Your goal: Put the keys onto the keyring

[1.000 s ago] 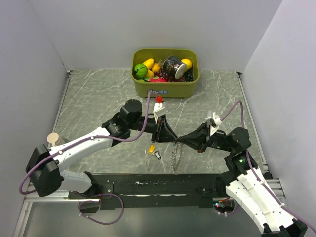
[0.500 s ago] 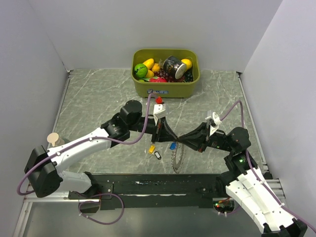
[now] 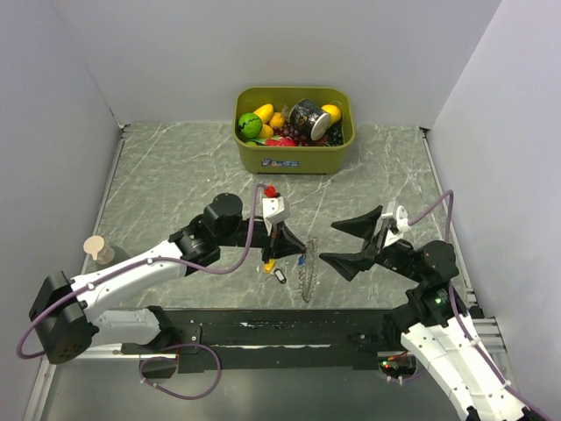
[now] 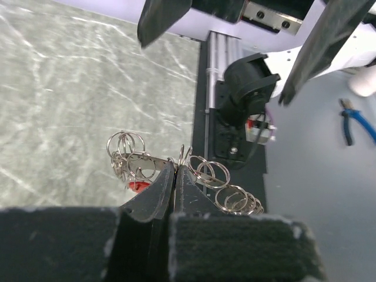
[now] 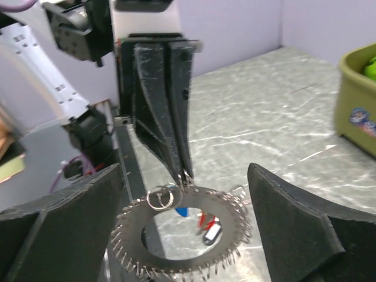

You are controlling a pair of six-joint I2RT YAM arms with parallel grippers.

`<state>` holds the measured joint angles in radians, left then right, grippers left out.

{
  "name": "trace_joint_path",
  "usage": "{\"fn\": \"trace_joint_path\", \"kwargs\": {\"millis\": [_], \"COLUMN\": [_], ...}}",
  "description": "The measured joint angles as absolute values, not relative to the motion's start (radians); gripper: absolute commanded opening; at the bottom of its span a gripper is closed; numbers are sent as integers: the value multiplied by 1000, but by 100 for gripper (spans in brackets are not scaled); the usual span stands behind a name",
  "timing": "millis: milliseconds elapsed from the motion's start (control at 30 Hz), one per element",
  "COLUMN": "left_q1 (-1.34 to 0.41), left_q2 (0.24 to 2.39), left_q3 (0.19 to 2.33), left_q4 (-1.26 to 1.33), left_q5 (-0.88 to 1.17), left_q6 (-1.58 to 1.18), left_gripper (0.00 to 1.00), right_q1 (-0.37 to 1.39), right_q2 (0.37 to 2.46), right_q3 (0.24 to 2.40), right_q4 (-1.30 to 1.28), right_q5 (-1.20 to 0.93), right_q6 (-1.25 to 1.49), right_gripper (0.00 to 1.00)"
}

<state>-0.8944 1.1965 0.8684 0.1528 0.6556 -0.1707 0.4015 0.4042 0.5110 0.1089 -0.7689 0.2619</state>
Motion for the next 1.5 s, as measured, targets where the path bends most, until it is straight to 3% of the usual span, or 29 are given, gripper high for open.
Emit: {"fn": "trace_joint_path", "kwargs": {"millis": [167,567,1000,1267,1500], "left_q1": [-894,-883,-732,-718,-716], "left_q2": [1120,891,816,781,750], "left_q3": [822,800,907,923,923], "left_q4": [153,66,-178,-262,-276], "left_q5": [585,294,123,64,55], "left_q6": [-123,-72,-75,-75,-75], "left_gripper": [1,1,1,1,1], "right_q1": [402,402,476,649,725], "right_q2": [393,469,817,1206,1422], "right_q3": [529,531,540,676,705], "right_q4": [69,-7,-91,-150,-80], "right_q5": [-726,-649,-494,-389,-412], "right_q6": [233,207,266,329,309], "right_gripper": [100,100,99,88,62]}}
